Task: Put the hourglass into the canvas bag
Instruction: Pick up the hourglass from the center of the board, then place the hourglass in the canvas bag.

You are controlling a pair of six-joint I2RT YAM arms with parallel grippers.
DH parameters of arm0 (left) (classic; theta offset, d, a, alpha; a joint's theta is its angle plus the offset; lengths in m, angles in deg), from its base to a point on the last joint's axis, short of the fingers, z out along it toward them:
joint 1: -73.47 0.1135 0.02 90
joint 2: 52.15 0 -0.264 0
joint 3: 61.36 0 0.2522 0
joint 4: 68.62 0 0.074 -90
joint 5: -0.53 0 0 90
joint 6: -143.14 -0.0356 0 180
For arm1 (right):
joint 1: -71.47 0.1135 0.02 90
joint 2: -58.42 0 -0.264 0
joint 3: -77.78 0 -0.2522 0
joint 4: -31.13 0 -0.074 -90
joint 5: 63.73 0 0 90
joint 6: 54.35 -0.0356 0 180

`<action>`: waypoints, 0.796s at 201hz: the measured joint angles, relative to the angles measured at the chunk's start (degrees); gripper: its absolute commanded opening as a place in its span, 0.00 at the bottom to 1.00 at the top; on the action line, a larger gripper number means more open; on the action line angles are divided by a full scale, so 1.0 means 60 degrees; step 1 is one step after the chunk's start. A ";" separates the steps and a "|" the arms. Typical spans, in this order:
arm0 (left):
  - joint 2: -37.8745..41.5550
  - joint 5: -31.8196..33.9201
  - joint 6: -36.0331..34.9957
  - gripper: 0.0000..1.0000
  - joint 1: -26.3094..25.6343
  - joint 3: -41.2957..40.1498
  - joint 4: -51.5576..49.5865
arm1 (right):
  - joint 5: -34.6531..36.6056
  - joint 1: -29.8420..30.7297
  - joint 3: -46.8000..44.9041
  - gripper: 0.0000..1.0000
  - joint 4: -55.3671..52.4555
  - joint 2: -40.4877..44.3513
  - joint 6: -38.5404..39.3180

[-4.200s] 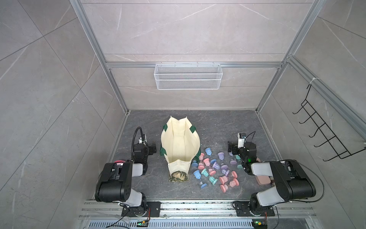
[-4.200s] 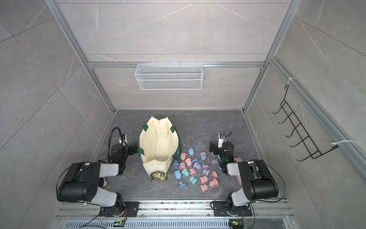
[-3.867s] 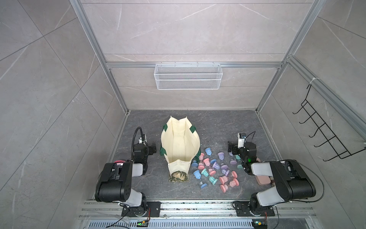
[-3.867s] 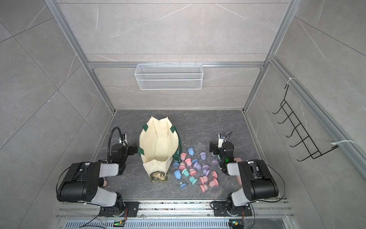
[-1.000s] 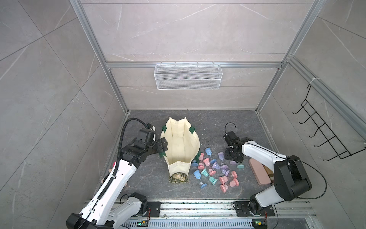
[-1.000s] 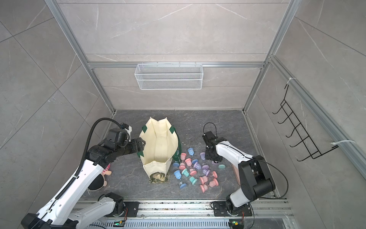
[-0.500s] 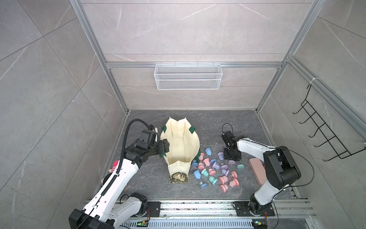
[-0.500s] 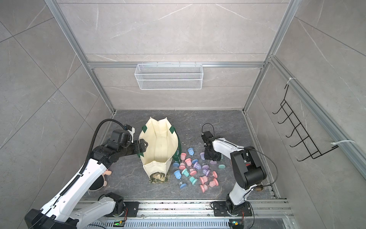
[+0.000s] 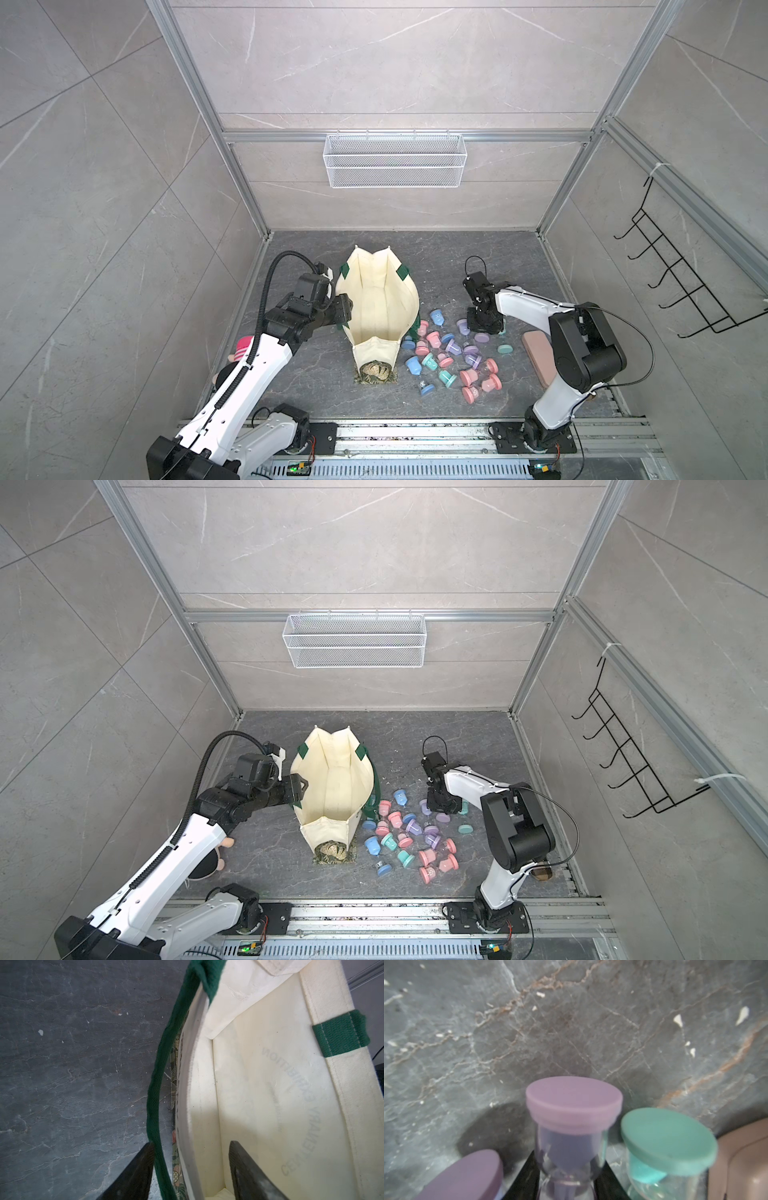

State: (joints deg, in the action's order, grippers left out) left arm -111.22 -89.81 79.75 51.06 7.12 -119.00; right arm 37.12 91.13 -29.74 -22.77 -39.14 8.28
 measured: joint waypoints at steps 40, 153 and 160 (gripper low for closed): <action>0.0004 -0.0044 0.0004 0.19 0.0000 0.0000 0.0051 | 0.0532 0.0517 0.0317 0.00 -0.0852 0.1300 -0.0011; 0.0036 -0.0055 0.0025 0.00 0.0000 0.0000 0.0164 | 0.2251 0.4568 0.6149 0.00 -0.3195 0.3002 -0.0259; 0.0036 -0.0055 0.0025 0.00 0.0000 -0.0004 0.0171 | 0.2299 0.4849 0.6579 0.00 -0.3257 0.2885 -0.0266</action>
State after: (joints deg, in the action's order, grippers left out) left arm -111.00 -90.14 79.91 51.06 7.10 -117.98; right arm 50.91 120.23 9.74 -42.31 -21.83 6.68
